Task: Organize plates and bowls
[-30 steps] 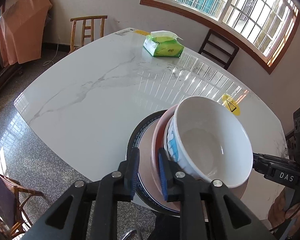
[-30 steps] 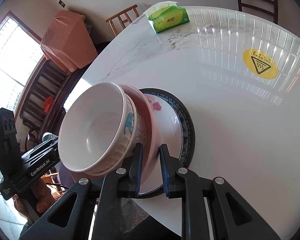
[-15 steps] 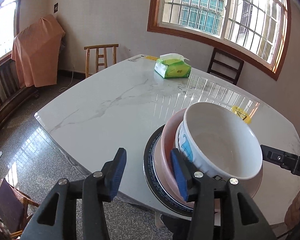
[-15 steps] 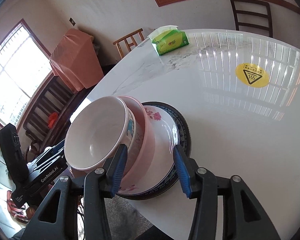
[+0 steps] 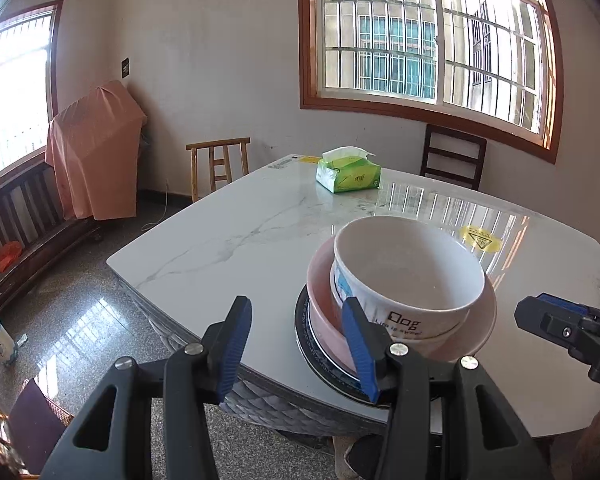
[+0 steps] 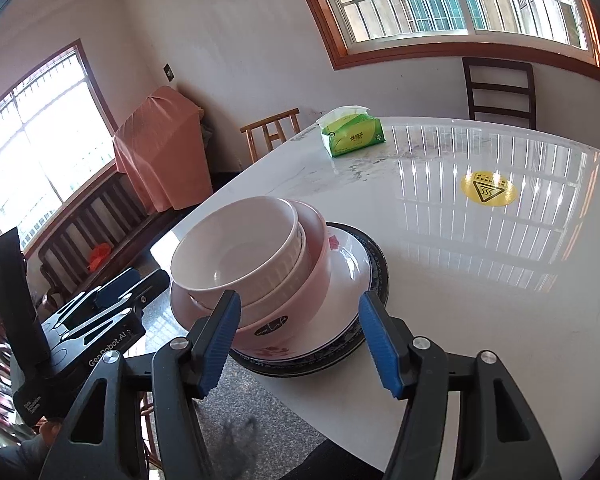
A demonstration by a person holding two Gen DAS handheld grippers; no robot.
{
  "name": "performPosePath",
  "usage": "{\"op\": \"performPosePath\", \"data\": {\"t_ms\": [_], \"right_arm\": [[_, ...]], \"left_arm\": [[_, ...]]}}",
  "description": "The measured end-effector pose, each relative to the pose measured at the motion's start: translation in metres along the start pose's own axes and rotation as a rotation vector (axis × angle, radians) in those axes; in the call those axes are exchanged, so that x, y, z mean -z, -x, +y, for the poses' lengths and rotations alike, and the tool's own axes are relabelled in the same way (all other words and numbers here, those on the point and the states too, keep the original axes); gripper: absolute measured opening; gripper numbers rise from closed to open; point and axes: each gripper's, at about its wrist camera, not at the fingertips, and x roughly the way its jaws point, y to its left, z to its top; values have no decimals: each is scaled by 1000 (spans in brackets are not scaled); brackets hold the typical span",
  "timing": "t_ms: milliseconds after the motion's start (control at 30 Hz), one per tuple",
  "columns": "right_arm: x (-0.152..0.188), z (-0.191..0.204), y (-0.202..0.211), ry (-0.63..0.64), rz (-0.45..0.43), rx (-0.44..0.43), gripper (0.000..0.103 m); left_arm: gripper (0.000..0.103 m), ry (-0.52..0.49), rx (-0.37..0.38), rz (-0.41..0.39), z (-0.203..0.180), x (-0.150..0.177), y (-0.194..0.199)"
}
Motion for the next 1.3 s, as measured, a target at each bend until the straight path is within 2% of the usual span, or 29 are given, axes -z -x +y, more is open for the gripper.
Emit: {"op": "performPosePath", "data": {"t_ms": [67,233,267,333,467,533,633,700,833,900,1033,1100,1233,1300], "right_arm": [[5,1,8,-3,-28,3,60],[16,-2,28,-2,-90,12,69],[18,-3,33,-6,-98,8,70],[21,-6,40,-8,-116,10,70],[29,-7,55,12,-160,24,70],[34,-7,62,29,-182,36,71],[42,-5,72,55,-216,50,73],[48,-4,78,67,-239,56,73],[58,-6,84,75,-263,55,81],[62,-7,88,66,-282,49,81],[73,-8,96,55,-329,74,84],[79,-7,98,51,-354,105,94],[91,0,102,72,-399,175,97],[97,4,104,97,-418,204,101]], "left_arm": [[48,-11,1,-26,-5,4,11],[49,-28,-7,-150,-19,10,43],[52,-32,-6,-169,-23,10,48],[59,-36,0,-190,-29,10,57],[60,-36,0,-236,-38,11,74],[60,-24,31,-249,-40,10,82],[72,2,60,-236,-43,8,92],[80,28,68,-270,-41,9,107],[84,64,109,-356,-40,12,137],[84,73,124,-364,-41,13,147],[85,72,206,-339,-45,17,157],[86,46,181,-336,-50,20,159],[86,13,110,-339,-56,30,161],[86,27,111,-330,-52,37,159]]}}
